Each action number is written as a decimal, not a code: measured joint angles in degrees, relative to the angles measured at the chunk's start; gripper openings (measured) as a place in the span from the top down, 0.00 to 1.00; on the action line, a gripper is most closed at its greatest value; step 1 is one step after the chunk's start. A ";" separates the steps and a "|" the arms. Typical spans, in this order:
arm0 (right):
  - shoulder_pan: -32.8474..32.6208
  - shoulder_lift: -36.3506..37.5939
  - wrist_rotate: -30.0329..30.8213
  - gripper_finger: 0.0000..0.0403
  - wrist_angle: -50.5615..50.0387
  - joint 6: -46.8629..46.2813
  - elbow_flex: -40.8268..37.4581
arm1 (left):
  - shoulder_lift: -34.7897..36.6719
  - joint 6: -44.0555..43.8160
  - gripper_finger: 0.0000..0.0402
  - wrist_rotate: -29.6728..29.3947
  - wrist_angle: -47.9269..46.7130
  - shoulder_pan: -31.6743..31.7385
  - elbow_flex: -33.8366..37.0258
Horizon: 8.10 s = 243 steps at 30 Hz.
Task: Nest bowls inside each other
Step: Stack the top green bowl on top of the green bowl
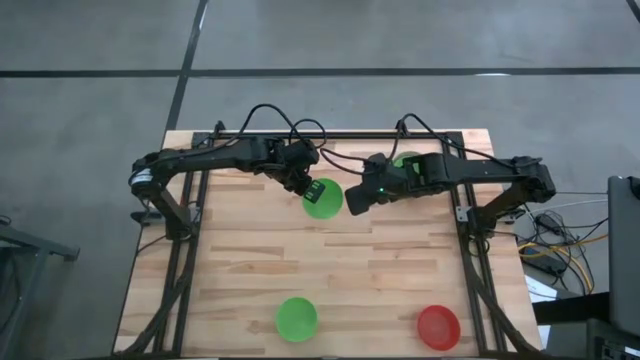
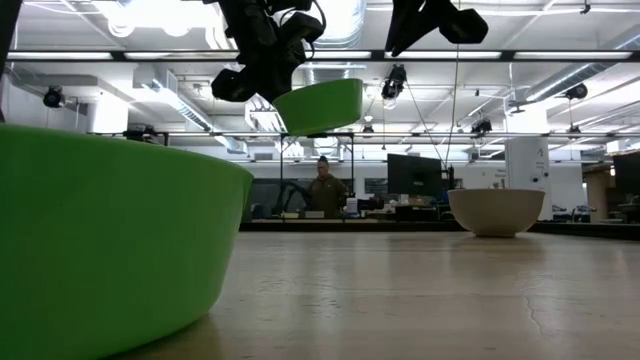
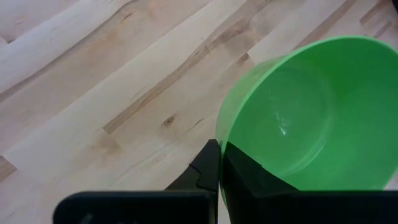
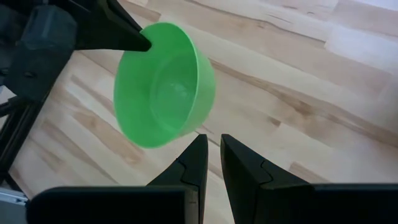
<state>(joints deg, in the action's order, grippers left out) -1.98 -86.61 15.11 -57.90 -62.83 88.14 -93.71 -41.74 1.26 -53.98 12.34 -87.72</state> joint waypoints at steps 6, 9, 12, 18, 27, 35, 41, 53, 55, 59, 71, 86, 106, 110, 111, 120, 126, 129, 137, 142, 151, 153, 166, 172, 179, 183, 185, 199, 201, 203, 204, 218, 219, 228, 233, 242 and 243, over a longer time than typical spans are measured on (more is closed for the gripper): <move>0.00 0.00 -0.02 0.89 0.06 -0.16 0.00 | 0.00 -0.40 0.98 0.00 0.04 0.02 0.00; 0.00 0.00 -0.02 0.89 0.14 -0.17 0.00 | 0.00 -0.86 0.98 0.00 0.28 0.02 0.00; 0.00 0.00 -0.07 0.89 0.21 -0.17 0.00 | 0.00 -1.48 0.98 0.00 0.55 0.02 0.00; 0.00 0.02 -0.13 0.89 0.25 -0.17 -0.02 | 0.00 -1.78 0.98 0.00 0.61 0.02 0.00; 0.00 0.02 -0.11 0.89 0.30 0.00 -0.02 | 0.00 -2.47 0.98 -0.02 0.82 0.02 0.00; 0.00 0.02 -0.13 0.89 0.30 0.00 -0.04 | 0.00 -2.05 0.98 -0.02 0.87 0.02 0.00; 0.00 0.02 -0.21 0.89 0.32 1.04 -0.04 | 0.00 -2.03 0.98 -0.02 0.87 0.02 0.00; 0.00 0.04 -0.37 0.89 0.38 1.73 -0.04 | 0.00 -1.96 0.98 -0.02 0.85 0.02 0.00; 0.00 0.07 -0.36 0.89 0.38 1.74 -0.04 | 0.00 -1.97 0.98 -0.02 0.83 0.02 0.00; 0.00 0.09 -0.36 0.89 0.03 1.99 -0.04 | 0.00 -1.96 0.98 -0.02 0.83 0.02 0.00; -0.02 0.09 -0.61 0.89 2.03 4.84 -0.07 | 0.00 -1.96 0.98 -0.03 0.83 0.02 0.00; -0.02 0.09 -0.63 0.69 1.65 4.79 -0.07 | 0.00 -1.96 0.98 -0.04 0.83 0.00 0.00; -0.02 0.09 -0.59 0.73 1.59 1.93 -0.07 | 0.00 -1.97 0.98 -0.04 0.83 0.02 0.00; -0.02 0.09 -0.59 0.75 1.90 1.70 -0.07 | 0.00 -1.97 0.98 -0.03 0.83 0.01 0.00; -0.02 0.09 -0.59 0.76 2.05 1.70 -0.07 | 0.00 -1.96 0.98 -0.04 0.83 0.02 0.00; -0.02 0.09 -0.57 0.73 2.83 0.88 -0.07 | 0.00 -1.96 0.98 -0.04 0.83 0.00 0.00; -0.02 -0.26 -0.29 0.72 2.85 -1.34 -0.07 | 0.00 -1.97 0.98 -0.04 0.83 0.00 0.00; -0.01 -0.52 0.37 0.71 3.14 -3.26 -0.07 | 0.00 -1.98 0.98 -0.02 0.85 0.02 0.00; 0.00 -3.10 1.28 0.71 6.79 -4.65 -0.07 | 0.00 -1.96 0.98 -0.03 0.85 0.00 0.00; 0.00 -4.44 1.01 0.71 6.16 -5.01 -0.08 | 0.00 -1.98 0.98 -0.02 0.85 0.00 0.00; 0.00 -4.54 1.85 0.69 6.53 -6.69 -0.07 | 0.00 -1.97 0.98 -0.03 1.03 0.00 0.00; 0.00 -5.29 2.61 0.69 6.64 -6.69 -0.07 | 0.00 -1.98 0.98 -0.02 1.05 0.00 0.00; 0.04 -8.37 2.73 0.68 6.72 -6.62 -0.07 | 0.00 -1.96 0.98 -0.04 1.36 -0.02 0.00; 0.04 -8.49 2.86 0.68 6.61 -6.29 -0.07 | 0.00 -1.59 0.98 -0.04 1.33 -0.02 0.00; 0.02 -8.48 2.91 0.68 3.40 -6.75 -0.07 | -0.04 -1.59 0.98 -0.03 1.31 -0.02 0.00; 0.02 -8.48 2.93 0.69 3.38 -7.34 -0.07 | -0.04 -1.59 0.98 -0.02 1.33 0.00 0.00; 0.02 -8.48 2.93 0.69 3.38 -7.58 -0.07 | -0.04 -1.59 0.98 -0.02 1.33 0.00 0.00; 0.00 -8.48 2.95 0.85 4.52 -9.49 -0.07 | -0.04 -1.59 0.98 -0.04 1.31 0.02 0.00; 0.00 -8.48 2.95 0.87 4.67 -9.60 -0.07 | -0.04 -1.59 0.98 -0.04 1.31 0.02 0.00; 0.00 -8.48 2.95 0.88 4.84 -9.66 -0.07 | -0.04 -1.59 0.98 -0.04 1.29 0.02 0.00; 0.00 -8.48 2.95 0.89 4.96 -9.68 -0.07 | -0.04 -1.59 0.98 -0.04 1.29 0.02 0.00; 0.00 -9.60 2.95 0.87 7.33 -9.66 -0.15 | -0.04 -1.46 0.98 -0.43 -1.23 0.02 0.00; 0.00 -9.80 2.95 0.86 7.51 -9.66 -0.15 | -0.04 -1.48 0.98 -0.88 -1.71 0.02 0.00; 0.00 -10.54 2.82 0.84 8.64 -10.47 -0.17 | -0.04 -1.51 0.98 -2.34 -3.08 0.02 0.00; 0.00 -10.49 2.75 0.85 9.16 -9.93 -0.17 | -0.04 -1.70 0.98 -2.34 -3.06 0.02 0.00; 0.22 -10.12 2.36 0.78 10.56 -5.91 -0.17 | 0.00 -1.79 0.98 -2.44 -3.06 0.02 0.00; 0.20 -10.12 2.30 0.78 10.58 -5.60 -0.17 | 0.00 -1.79 0.98 -2.43 -3.03 0.02 0.00</move>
<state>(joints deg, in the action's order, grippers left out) -1.78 -96.73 17.42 -47.32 -68.42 87.96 -93.71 -43.53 -1.17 -57.01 12.36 -87.72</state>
